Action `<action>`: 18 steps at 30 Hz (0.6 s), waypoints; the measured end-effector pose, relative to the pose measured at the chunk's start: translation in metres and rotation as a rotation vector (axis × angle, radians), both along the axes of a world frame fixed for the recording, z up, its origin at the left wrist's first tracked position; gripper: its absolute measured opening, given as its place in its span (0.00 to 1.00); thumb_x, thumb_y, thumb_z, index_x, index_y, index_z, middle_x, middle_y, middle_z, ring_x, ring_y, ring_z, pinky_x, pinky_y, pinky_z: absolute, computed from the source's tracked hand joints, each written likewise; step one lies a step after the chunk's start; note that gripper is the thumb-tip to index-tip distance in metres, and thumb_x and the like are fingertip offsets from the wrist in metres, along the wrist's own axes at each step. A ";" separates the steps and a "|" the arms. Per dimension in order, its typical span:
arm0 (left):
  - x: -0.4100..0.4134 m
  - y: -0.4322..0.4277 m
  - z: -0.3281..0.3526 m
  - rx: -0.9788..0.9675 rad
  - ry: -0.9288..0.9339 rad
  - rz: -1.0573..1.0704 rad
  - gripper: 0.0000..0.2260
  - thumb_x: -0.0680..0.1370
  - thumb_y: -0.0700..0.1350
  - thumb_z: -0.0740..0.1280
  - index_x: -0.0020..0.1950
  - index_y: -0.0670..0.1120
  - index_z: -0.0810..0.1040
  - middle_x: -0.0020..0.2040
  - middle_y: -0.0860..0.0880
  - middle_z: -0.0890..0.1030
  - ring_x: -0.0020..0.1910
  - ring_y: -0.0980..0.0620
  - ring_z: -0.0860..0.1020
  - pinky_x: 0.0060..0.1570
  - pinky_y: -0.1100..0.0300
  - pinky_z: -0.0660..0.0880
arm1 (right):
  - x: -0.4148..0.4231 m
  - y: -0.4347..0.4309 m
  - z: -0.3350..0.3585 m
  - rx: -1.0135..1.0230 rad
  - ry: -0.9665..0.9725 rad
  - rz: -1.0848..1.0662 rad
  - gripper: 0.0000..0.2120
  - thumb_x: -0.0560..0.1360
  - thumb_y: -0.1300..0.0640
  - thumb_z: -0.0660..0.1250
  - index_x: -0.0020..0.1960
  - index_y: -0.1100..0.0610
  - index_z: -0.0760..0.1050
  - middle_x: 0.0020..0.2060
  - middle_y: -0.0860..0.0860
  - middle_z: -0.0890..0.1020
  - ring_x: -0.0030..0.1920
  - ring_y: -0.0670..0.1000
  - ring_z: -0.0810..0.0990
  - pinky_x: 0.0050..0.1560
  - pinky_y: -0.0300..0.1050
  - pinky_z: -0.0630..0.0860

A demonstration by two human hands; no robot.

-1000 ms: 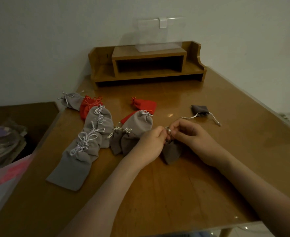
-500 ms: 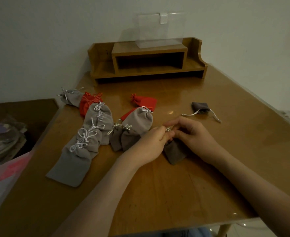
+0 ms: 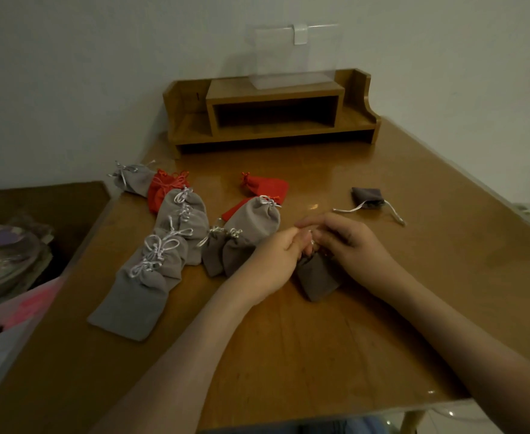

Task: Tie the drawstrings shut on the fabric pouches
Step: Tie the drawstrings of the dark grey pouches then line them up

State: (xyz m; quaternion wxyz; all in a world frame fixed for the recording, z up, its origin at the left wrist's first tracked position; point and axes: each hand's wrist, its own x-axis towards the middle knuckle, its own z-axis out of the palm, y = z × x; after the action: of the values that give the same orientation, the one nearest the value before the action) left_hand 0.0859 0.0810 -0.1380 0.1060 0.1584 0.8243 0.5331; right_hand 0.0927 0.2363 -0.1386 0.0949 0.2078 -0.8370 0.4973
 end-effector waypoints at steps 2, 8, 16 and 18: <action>0.000 -0.001 -0.001 0.023 0.003 0.014 0.14 0.83 0.49 0.55 0.39 0.50 0.71 0.32 0.54 0.68 0.31 0.59 0.67 0.37 0.61 0.65 | 0.001 0.000 0.002 0.001 -0.001 0.031 0.12 0.77 0.68 0.62 0.57 0.57 0.79 0.47 0.50 0.83 0.49 0.44 0.81 0.50 0.34 0.75; 0.001 -0.003 0.001 0.100 0.008 -0.035 0.14 0.82 0.49 0.56 0.39 0.47 0.72 0.34 0.48 0.67 0.30 0.60 0.65 0.33 0.67 0.64 | 0.002 0.002 0.004 -0.102 -0.034 0.030 0.05 0.76 0.68 0.65 0.50 0.64 0.78 0.40 0.55 0.83 0.42 0.50 0.81 0.46 0.42 0.76; 0.005 -0.006 0.005 -0.047 0.036 -0.130 0.14 0.80 0.56 0.56 0.41 0.49 0.71 0.34 0.53 0.69 0.31 0.61 0.68 0.36 0.64 0.65 | 0.005 0.003 0.008 -0.140 -0.150 0.065 0.02 0.76 0.68 0.64 0.47 0.66 0.75 0.34 0.51 0.80 0.35 0.42 0.77 0.38 0.34 0.73; 0.004 -0.005 0.005 -0.100 0.116 -0.108 0.14 0.81 0.53 0.56 0.40 0.49 0.71 0.34 0.52 0.70 0.31 0.61 0.68 0.35 0.66 0.65 | 0.005 0.002 0.008 -0.154 -0.175 0.061 0.02 0.77 0.67 0.63 0.47 0.65 0.75 0.34 0.52 0.81 0.35 0.44 0.77 0.37 0.33 0.73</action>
State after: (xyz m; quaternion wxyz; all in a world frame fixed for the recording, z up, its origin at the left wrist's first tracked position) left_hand 0.0895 0.0757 -0.1332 0.0943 0.2276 0.8449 0.4749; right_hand 0.0975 0.2378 -0.1309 0.0218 0.1811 -0.7946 0.5790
